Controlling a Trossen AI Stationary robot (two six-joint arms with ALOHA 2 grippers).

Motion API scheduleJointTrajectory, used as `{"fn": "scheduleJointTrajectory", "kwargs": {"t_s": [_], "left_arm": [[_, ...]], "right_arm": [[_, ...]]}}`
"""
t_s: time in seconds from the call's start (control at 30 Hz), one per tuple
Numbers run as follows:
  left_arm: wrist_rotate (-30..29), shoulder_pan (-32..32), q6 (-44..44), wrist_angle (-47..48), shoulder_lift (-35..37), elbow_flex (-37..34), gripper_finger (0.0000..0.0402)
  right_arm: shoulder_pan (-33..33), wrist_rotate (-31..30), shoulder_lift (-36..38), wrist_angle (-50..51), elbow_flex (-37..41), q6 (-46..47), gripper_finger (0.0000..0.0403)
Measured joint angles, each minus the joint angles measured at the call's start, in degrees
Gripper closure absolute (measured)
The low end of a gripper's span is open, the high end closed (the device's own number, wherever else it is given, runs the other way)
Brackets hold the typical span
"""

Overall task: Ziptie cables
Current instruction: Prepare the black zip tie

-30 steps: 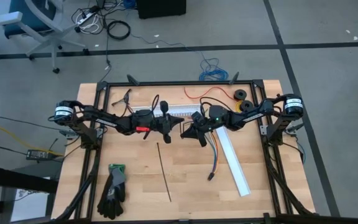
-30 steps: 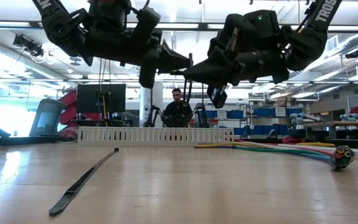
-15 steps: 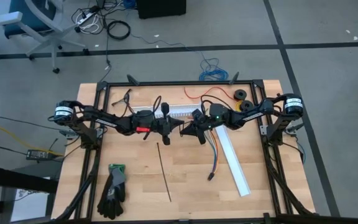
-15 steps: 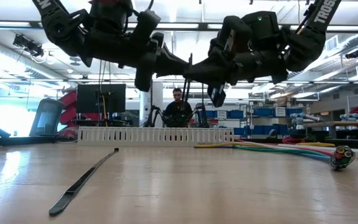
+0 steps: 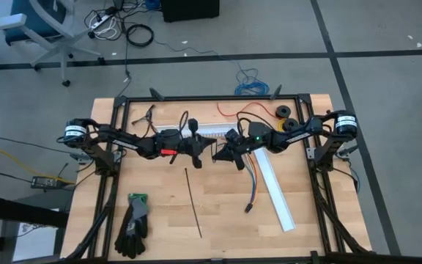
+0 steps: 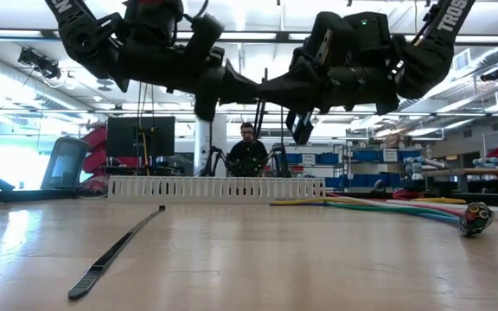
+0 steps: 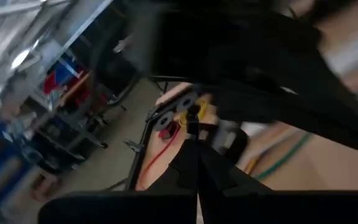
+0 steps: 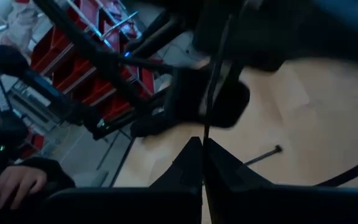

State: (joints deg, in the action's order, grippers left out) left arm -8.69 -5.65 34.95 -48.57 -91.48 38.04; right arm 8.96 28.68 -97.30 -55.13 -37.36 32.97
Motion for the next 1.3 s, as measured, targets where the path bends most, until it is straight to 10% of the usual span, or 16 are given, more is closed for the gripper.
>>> {"fn": "scheduleJointTrajectory", "kwargs": {"t_s": [0.27,1.3], "left_arm": [[1.53,-2.4,-20.46,0.14,0.0,0.02,0.0401],[5.47,-0.83,-12.69,0.08,0.0,0.02,0.0401]], "right_arm": [[-0.86,0.03,0.0,1.15,0.0,-0.11,0.0403],[0.87,-0.57,0.0,2.53,0.0,0.52,0.0403]]}}
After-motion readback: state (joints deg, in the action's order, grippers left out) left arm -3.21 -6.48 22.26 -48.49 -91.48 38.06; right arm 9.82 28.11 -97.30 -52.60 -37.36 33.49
